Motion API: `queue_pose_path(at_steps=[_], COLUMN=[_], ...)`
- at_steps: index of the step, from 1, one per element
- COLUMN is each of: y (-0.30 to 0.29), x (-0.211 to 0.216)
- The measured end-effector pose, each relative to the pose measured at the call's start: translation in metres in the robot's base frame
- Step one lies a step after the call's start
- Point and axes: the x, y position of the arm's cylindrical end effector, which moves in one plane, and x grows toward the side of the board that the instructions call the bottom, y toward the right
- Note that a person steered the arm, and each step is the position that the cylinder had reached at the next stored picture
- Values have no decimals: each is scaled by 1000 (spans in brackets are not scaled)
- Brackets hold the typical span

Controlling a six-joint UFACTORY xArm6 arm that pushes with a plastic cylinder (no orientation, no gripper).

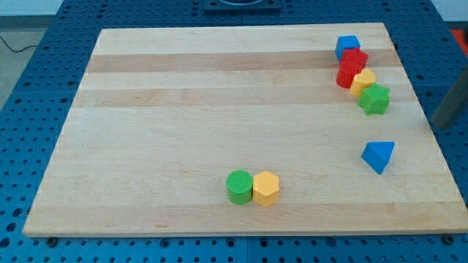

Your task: Drag the green star into the top side of the yellow hexagon

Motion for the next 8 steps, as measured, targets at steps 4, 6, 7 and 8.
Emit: queue_pose_path(at_steps=[4, 6, 7, 8], y=[-20, -104, -151, -172], x=[-107, -53, -33, -28])
